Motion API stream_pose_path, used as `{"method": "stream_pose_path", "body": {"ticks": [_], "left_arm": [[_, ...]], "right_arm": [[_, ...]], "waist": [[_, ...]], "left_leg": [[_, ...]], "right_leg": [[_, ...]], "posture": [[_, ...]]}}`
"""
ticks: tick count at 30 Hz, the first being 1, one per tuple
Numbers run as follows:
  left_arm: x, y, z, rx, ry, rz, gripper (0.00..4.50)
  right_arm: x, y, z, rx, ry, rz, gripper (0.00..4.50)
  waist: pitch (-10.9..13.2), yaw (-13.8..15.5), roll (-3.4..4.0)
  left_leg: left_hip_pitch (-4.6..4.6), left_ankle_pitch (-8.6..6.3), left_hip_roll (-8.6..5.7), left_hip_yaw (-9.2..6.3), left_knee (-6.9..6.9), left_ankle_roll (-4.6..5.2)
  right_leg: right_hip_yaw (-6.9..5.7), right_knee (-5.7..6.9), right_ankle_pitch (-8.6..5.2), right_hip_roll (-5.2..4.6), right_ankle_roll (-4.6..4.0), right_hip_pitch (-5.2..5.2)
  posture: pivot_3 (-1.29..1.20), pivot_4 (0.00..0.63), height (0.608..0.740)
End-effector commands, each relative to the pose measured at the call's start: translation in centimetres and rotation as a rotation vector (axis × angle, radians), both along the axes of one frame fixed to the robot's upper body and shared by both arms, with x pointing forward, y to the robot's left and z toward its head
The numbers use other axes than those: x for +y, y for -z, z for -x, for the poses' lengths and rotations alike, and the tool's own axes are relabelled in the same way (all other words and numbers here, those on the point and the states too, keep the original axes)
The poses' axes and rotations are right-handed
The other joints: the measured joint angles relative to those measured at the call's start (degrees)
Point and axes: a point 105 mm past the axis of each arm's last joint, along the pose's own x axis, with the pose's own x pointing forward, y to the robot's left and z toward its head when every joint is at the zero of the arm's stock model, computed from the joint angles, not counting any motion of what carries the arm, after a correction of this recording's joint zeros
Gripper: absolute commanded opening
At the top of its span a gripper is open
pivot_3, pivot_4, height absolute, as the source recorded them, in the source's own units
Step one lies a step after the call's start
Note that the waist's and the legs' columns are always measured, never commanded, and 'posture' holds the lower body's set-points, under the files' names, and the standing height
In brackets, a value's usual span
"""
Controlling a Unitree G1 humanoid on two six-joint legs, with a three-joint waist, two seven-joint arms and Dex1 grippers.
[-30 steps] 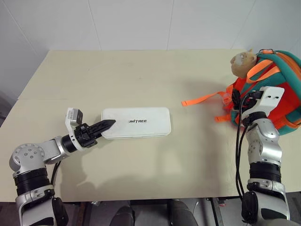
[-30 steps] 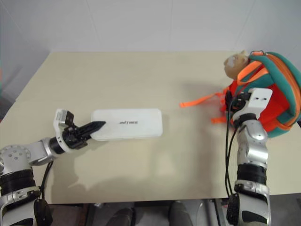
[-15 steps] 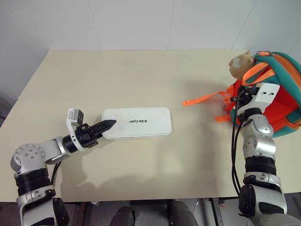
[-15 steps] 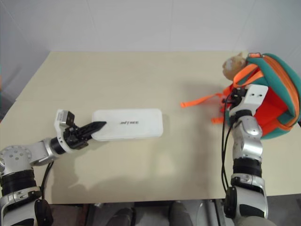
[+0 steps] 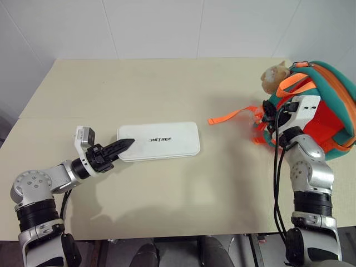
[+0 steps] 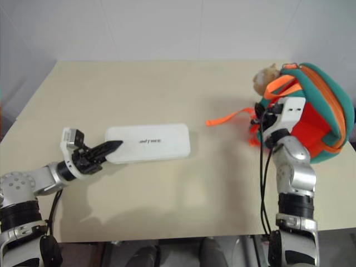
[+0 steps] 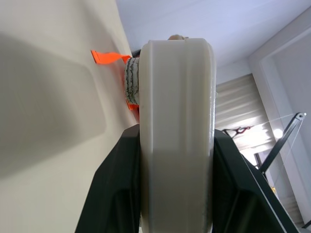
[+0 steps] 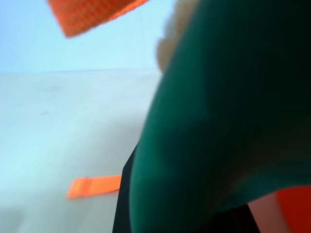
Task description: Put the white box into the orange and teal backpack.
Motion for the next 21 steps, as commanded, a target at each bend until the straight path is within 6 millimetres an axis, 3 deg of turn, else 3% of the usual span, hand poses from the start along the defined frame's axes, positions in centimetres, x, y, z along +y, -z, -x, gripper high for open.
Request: {"method": "stream_pose_path", "body": {"ticks": [1,6,13,21], "left_arm": [[0.6,-1.4,0.0,-0.062,-0.007,0.017,1.35],[2.4,-2.0,-0.7,-0.084,-0.067,-0.003,1.35],[4.4,-2.5,-1.1,-0.102,-0.113,-0.029,1.35],[5.0,-2.5,-1.2,-0.117,-0.116,-0.037,1.35]], "right_arm": [[2.0,-1.8,1.7,-0.036,-0.135,0.039,0.53],[5.2,-2.3,4.4,-0.02,-0.336,0.107,0.53],[8.1,-3.7,7.0,-0.035,-0.524,0.165,0.53],[11.0,-5.5,9.9,-0.082,-0.724,0.227,0.53]], "waist": [[0.0,0.1,0.0],[0.0,0.3,0.01],[0.0,0.5,0.01],[0.0,0.5,0.01]], "left_leg": [[0.0,0.0,0.0,0.0,-0.01,0.0],[-0.01,-0.01,0.01,0.01,-0.06,0.01],[-0.01,-0.03,0.02,0.02,-0.13,0.06],[-0.07,-0.04,0.02,0.02,-0.19,0.06]], "right_leg": [[0.0,0.0,0.0,0.0,0.0,0.0],[0.0,-0.09,0.0,0.01,0.0,-0.03],[-0.01,-0.28,-0.01,0.01,-0.01,-0.06],[-0.03,-0.25,0.0,-0.02,-0.01,-0.08]], "posture": [[0.0,0.15,0.74],[0.0,0.15,0.74],[0.0,0.15,0.74],[0.0,0.15,0.74]]}}
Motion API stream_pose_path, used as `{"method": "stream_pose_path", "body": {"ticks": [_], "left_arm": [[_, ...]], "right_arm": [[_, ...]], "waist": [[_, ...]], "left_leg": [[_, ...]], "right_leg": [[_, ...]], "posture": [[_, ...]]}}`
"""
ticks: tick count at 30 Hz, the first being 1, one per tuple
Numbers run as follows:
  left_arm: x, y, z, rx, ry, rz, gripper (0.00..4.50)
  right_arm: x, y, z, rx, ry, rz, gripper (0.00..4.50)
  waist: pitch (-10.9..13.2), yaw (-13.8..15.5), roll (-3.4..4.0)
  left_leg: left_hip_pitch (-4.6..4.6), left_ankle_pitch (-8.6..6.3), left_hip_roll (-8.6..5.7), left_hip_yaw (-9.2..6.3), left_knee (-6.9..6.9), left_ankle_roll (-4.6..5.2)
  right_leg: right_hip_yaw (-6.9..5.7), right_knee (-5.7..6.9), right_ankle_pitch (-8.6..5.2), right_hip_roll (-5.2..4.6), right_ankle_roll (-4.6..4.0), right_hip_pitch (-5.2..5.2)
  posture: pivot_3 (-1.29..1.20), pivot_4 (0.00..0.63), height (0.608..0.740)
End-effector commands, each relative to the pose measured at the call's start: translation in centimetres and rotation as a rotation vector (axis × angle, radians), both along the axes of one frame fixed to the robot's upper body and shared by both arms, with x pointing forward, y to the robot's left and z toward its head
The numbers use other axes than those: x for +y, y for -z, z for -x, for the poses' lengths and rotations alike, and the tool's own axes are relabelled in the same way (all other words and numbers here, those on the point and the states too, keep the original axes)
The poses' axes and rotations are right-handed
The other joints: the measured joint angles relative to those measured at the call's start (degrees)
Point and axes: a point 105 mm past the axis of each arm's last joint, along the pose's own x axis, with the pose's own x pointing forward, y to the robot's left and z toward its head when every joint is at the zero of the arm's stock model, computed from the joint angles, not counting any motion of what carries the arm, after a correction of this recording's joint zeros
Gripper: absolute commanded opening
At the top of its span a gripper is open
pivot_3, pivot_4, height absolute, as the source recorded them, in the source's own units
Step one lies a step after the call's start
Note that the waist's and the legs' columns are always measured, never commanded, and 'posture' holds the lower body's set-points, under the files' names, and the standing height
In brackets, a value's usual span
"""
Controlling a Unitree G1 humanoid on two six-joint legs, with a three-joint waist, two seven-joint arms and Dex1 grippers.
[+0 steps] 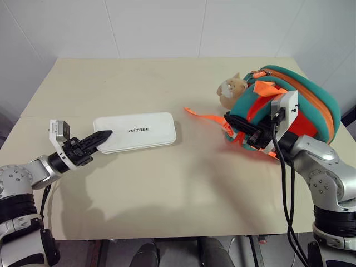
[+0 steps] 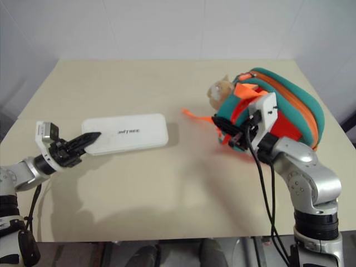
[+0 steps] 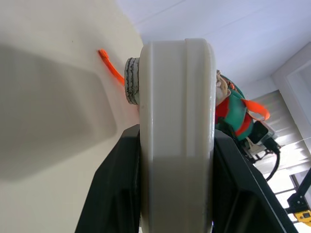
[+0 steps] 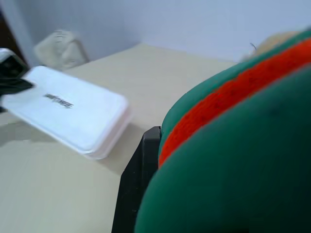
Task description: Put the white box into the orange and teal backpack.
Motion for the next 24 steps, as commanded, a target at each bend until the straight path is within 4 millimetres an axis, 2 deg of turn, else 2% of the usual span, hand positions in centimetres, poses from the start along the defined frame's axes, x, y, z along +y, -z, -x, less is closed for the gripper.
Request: {"method": "stream_pose_path", "body": {"ticks": [1,6,12,20,24], "left_arm": [[0.5,-1.4,0.1,-0.062,0.0,-0.003,1.35],[1.1,-1.9,0.1,-0.074,-0.002,-0.008,1.35],[2.5,-3.4,0.1,-0.12,-0.021,-0.026,1.35],[3.5,-5.2,0.5,-0.179,-0.011,-0.052,1.35],[3.6,-6.3,1.1,-0.23,0.008,-0.068,1.35]], "right_arm": [[2.6,-2.3,2.8,-0.092,-0.171,0.032,0.53],[4.5,-3.0,5.4,-0.102,-0.346,0.076,0.53],[6.6,-4.1,9.0,-0.152,-0.604,0.193,0.53],[6.3,-3.2,11.8,-0.144,-0.831,0.371,0.53],[5.8,-2.9,12.3,-0.15,-0.883,0.429,0.53]], "waist": [[0.0,-0.1,0.0],[0.0,-0.2,0.0],[0.0,0.0,0.01],[0.0,0.0,0.01],[0.0,0.0,0.0]], "left_leg": [[0.0,0.0,0.01,0.0,-0.02,0.0],[0.0,0.0,0.05,0.01,-0.12,0.0],[-0.06,-0.01,0.05,0.02,-0.16,0.01],[-0.12,-0.02,0.04,0.04,-0.18,0.02],[-0.15,-0.04,0.05,0.06,-0.17,0.04]], "right_leg": [[0.0,0.0,0.0,0.01,0.0,-0.01],[-0.01,0.01,0.0,0.02,0.0,-0.06],[-0.05,-0.06,0.0,0.01,0.0,-0.09],[-0.13,-0.16,0.0,-0.01,0.0,-0.1],[-0.16,-0.17,0.0,-0.02,0.0,-0.12]], "posture": [[0.0,0.15,0.74],[0.0,0.15,0.74],[0.0,0.15,0.74],[0.0,0.15,0.74],[0.0,0.15,0.74]]}}
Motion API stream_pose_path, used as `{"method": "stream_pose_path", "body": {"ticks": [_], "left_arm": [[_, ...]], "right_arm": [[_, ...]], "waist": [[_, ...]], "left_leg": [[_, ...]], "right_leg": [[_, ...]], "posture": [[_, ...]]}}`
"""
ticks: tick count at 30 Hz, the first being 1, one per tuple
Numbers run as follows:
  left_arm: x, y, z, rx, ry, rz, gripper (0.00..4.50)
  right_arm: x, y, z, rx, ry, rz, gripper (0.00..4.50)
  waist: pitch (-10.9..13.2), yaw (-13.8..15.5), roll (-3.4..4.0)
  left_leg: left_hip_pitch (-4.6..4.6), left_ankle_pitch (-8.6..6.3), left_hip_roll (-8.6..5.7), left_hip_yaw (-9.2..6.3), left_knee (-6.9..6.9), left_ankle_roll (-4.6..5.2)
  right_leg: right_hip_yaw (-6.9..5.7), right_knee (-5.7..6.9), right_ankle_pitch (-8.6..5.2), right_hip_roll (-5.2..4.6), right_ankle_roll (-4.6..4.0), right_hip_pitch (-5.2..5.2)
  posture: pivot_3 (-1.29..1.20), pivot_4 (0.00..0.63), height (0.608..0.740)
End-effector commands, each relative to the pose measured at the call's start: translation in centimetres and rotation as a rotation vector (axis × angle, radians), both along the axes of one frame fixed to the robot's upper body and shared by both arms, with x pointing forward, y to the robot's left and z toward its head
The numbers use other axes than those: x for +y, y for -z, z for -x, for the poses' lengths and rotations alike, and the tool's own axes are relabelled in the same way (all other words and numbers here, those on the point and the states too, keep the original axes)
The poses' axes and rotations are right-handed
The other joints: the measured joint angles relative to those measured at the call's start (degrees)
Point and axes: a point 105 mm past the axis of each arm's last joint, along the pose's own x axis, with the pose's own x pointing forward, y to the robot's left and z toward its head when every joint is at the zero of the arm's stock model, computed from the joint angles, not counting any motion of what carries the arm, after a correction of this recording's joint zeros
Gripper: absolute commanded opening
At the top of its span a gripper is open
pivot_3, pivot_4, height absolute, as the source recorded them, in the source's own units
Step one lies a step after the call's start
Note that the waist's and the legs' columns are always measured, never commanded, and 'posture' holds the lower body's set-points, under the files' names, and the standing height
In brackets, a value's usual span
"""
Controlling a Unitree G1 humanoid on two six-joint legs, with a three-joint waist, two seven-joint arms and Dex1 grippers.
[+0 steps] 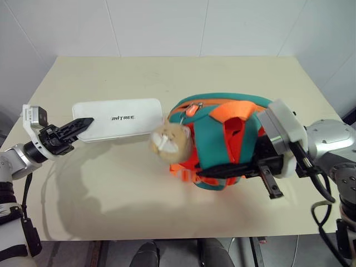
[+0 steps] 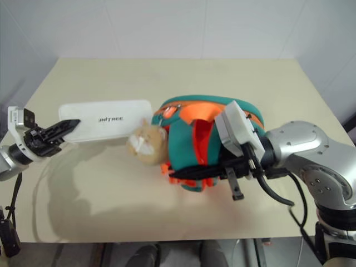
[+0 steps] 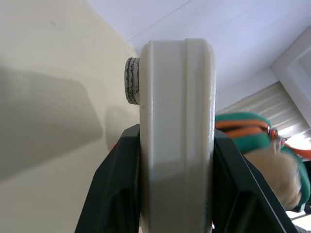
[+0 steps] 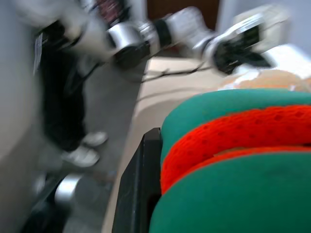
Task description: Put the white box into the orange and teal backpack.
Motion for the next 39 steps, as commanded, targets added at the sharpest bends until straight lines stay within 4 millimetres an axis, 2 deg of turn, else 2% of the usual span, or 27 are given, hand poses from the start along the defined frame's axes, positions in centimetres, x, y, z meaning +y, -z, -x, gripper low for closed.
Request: {"method": "stream_pose_path", "body": {"ticks": [1,6,12,21,32,39], "left_arm": [[0.3,-2.8,0.9,-0.121,0.019,-0.028,1.35],[-0.1,-3.9,2.0,-0.177,0.049,-0.062,1.35],[-1.0,-4.9,3.7,-0.29,0.091,-0.15,1.35],[-1.8,-6.5,4.9,-0.486,0.068,-0.348,1.35],[-2.6,-9.8,6.2,-0.676,0.052,-0.448,1.35],[-4.0,-10.7,7.1,-0.748,0.083,-0.504,1.35]], "right_arm": [[-0.1,-0.6,1.2,-0.074,-0.082,0.021,0.53],[-1.0,0.9,0.6,-0.062,-0.088,0.069,0.53],[-1.2,1.8,-0.6,-0.038,-0.036,0.049,0.53],[-1.3,2.3,-1.8,-0.007,0.012,0.023,0.53],[-1.2,1.9,-2.5,0.002,0.029,0.006,0.53],[-1.1,1.8,-3.0,0.004,0.022,0.003,0.53]], "waist": [[0.0,-0.1,0.0],[0.0,0.0,-0.02],[0.0,-0.1,-0.02],[0.0,0.0,-0.02],[0.0,0.0,-0.02],[0.0,0.0,-0.01]], "left_leg": [[0.0,0.0,0.0,0.0,0.0,0.0],[0.0,0.0,0.02,0.04,0.01,0.01],[0.01,0.0,0.03,0.1,0.07,0.0],[0.01,-0.04,0.03,0.1,0.24,0.04],[0.02,-0.1,0.03,0.11,0.24,0.14],[0.02,-0.12,0.04,0.11,0.25,0.18]], "right_leg": [[0.0,0.0,0.0,0.0,0.0,0.0],[0.01,0.04,0.0,0.0,0.0,-0.04],[0.04,0.12,0.0,-0.01,0.0,-0.05],[0.04,0.03,0.0,-0.03,-0.01,-0.04],[0.05,0.05,0.0,-0.03,-0.01,-0.04],[0.05,0.09,0.0,-0.02,-0.01,-0.04]], "posture": [[0.0,0.15,0.74],[0.0,0.15,0.74],[0.0,0.15,0.74],[0.0,0.15,0.74],[0.0,0.15,0.74],[0.0,0.15,0.74]]}}
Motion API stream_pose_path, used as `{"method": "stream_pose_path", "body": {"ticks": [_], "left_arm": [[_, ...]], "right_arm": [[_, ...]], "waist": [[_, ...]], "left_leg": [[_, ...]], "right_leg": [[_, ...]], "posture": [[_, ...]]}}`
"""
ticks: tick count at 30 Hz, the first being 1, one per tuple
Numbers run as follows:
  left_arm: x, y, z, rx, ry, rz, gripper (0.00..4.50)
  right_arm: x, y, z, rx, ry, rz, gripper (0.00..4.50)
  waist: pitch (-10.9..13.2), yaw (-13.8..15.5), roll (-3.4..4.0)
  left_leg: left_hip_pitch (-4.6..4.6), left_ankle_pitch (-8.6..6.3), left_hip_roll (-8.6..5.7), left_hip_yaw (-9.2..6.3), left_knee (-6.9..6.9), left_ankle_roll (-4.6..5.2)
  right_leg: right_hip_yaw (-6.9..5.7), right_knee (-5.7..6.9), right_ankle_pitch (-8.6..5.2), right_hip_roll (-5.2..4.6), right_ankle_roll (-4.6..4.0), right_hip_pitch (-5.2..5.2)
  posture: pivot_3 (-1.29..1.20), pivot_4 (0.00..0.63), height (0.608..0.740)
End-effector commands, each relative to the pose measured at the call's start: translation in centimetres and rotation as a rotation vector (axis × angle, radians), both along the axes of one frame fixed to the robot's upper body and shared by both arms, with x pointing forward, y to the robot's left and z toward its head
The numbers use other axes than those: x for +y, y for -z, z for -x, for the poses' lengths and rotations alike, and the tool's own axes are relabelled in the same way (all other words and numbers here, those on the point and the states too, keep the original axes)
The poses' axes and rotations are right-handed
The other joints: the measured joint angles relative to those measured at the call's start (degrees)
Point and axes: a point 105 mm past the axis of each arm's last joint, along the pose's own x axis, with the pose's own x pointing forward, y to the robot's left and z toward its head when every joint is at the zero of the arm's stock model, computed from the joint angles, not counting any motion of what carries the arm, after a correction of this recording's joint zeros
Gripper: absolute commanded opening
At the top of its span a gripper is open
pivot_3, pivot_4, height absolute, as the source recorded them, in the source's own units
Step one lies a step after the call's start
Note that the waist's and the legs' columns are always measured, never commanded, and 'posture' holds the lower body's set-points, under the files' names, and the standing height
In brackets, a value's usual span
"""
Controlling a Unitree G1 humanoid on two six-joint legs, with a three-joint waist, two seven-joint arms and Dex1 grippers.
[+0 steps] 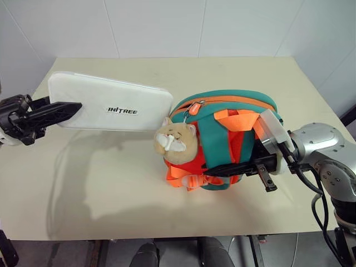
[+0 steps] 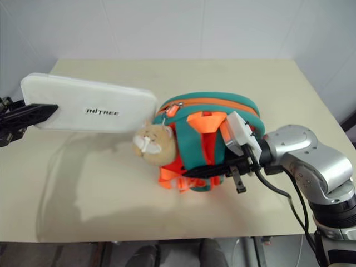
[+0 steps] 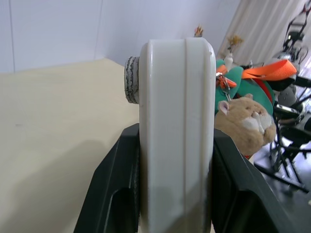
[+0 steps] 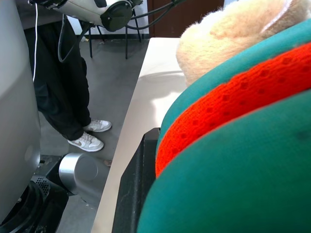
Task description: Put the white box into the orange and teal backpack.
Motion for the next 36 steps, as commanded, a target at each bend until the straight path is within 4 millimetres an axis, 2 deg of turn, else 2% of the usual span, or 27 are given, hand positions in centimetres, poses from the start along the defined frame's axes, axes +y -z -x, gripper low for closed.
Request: {"method": "stream_pose_path", "body": {"ticks": [1,5,12,21,26,30,36], "left_arm": [[-1.0,-2.0,1.5,-0.111,0.037,-0.03,1.35],[-1.9,-2.5,1.9,-0.147,0.045,-0.049,1.35],[-2.7,-1.9,2.2,-0.138,0.067,-0.115,1.35],[-4.4,-2.2,3.0,-0.149,0.16,-0.263,1.35],[-4.0,-3.7,3.3,-0.185,0.147,-0.333,1.35],[-2.9,-4.7,3.2,-0.21,0.093,-0.36,1.35],[-2.3,-5.4,3.2,-0.234,0.065,-0.38,1.35]], "right_arm": [[0.2,-0.7,0.0,-0.04,-0.019,-0.014,0.53],[0.3,-0.7,-0.3,-0.041,-0.023,-0.018,0.53],[0.4,-0.7,-0.6,-0.044,-0.031,-0.02,0.53],[0.6,-0.6,-1.1,-0.049,-0.031,-0.023,0.53],[0.7,-0.3,-1.3,-0.049,-0.028,-0.029,0.53],[0.7,-0.2,-1.5,-0.05,-0.026,-0.033,0.53],[0.8,-0.1,-1.8,-0.055,-0.024,-0.036,0.53]], "waist": [[0.0,0.0,0.0],[0.0,0.0,0.0],[0.0,0.0,0.0],[0.0,0.0,0.0],[0.0,-0.1,-0.01],[0.0,-0.3,0.01],[0.0,-0.2,0.01]], "left_leg": [[0.0,0.0,0.0,0.0,0.0,0.0],[0.0,0.0,0.0,0.0,0.01,0.01],[0.0,0.0,0.0,0.0,0.03,0.01],[0.01,-0.01,0.0,0.0,0.16,0.03],[0.02,-0.03,0.0,0.0,0.21,0.05],[0.04,-0.04,0.01,0.02,0.2,0.07],[0.04,-0.05,0.05,0.02,0.2,0.09]], "right_leg": [[0.0,0.03,0.0,0.0,0.0,0.0],[0.01,0.14,0.0,0.0,0.0,0.0],[0.0,0.14,0.0,0.01,0.0,0.02],[0.0,0.11,0.0,0.04,0.0,0.05],[0.0,0.12,0.0,0.06,0.0,0.08],[0.02,0.23,0.0,0.08,0.0,0.07],[0.02,0.3,0.0,0.12,0.0,0.09]], "posture": [[0.0,0.15,0.74],[0.0,0.15,0.74],[0.0,0.15,0.74],[0.0,0.15,0.74],[0.0,0.15,0.74],[0.0,0.15,0.74],[0.0,0.15,0.74]]}}
